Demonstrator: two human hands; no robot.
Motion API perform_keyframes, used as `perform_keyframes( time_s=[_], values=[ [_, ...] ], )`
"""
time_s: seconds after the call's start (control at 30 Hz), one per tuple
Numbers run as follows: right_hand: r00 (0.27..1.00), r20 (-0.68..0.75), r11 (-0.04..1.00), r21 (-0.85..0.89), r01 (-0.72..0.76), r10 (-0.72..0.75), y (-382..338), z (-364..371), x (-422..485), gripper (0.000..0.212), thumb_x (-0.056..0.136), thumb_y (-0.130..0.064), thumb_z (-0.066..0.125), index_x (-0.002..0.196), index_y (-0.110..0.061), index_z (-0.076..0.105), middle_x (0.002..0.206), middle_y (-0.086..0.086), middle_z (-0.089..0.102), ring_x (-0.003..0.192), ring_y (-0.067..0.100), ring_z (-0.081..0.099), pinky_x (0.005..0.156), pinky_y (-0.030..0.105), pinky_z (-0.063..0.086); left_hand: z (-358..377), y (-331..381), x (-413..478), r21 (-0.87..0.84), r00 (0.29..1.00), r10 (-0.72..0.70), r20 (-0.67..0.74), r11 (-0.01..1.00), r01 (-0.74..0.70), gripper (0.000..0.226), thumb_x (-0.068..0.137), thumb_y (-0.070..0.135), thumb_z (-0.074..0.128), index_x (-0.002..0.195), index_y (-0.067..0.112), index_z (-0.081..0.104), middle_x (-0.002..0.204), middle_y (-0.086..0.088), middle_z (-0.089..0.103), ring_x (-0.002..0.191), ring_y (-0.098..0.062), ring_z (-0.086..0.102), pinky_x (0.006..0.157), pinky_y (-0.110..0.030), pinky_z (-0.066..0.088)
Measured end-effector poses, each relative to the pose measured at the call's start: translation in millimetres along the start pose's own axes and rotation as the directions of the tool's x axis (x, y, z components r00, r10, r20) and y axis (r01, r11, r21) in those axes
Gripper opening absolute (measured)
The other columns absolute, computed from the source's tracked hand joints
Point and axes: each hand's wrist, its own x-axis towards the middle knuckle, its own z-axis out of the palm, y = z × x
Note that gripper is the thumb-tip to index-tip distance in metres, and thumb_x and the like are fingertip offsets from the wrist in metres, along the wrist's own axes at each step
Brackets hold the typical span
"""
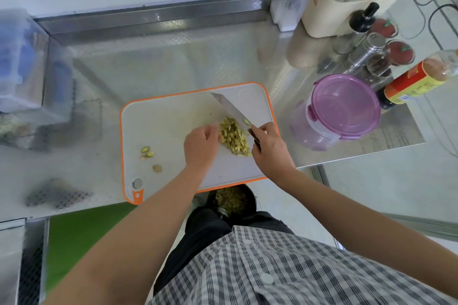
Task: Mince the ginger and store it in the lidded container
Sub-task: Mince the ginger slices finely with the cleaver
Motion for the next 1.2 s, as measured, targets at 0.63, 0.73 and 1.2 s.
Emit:
perform_keyframes(
  time_s=[0.63,0.73,1.2],
  values=[
    [0.902,0.411,0.991,0.072,0.112,-0.132,-19.1,21.7,16.4,0.052,0.095,-0.058,0.009,0.147,-0.048,0.012,0.158,-0.006,-0.018,0.143,0.013,-0.021,0.116,0.044,-0.006,-9.8,-3.4,-7.0,-0.317,0.963,-0.266,-0.05,0.918,0.237,0.034,0.093,0.013,0.036,0.063,0.004,0.048,0.043,-0.011,0.054,0.042,-0.025,0.046,0.053,-0.037,0.038],
    [0.924,0.379,0.998,0.04,0.045,-0.057,-11.9,20.2,20.7,0.051,0.098,-0.055,0.01,0.147,-0.045,0.015,0.157,-0.007,-0.02,0.143,0.013,-0.023,0.116,0.045,-0.007,-12.4,-10.4,-8.0,-0.332,0.948,-0.305,-0.092,0.907,0.259,0.033,0.094,0.015,0.035,0.064,0.005,0.044,0.038,-0.006,0.049,0.04,-0.025,0.045,0.055,-0.037,0.037],
    [0.963,0.265,0.998,0.034,0.051,-0.058,-23.6,16.0,17.2,0.062,0.096,-0.055,0.013,0.144,-0.022,0.036,0.16,0.001,-0.004,0.145,0.016,-0.009,0.116,0.048,0.004,-12.6,-9.9,-4.3,-0.277,0.958,-0.268,-0.097,0.932,0.233,0.034,0.094,0.014,0.035,0.061,0.01,0.042,0.035,-0.003,0.051,0.055,-0.03,0.052,0.063,-0.047,0.042]
  ],
)
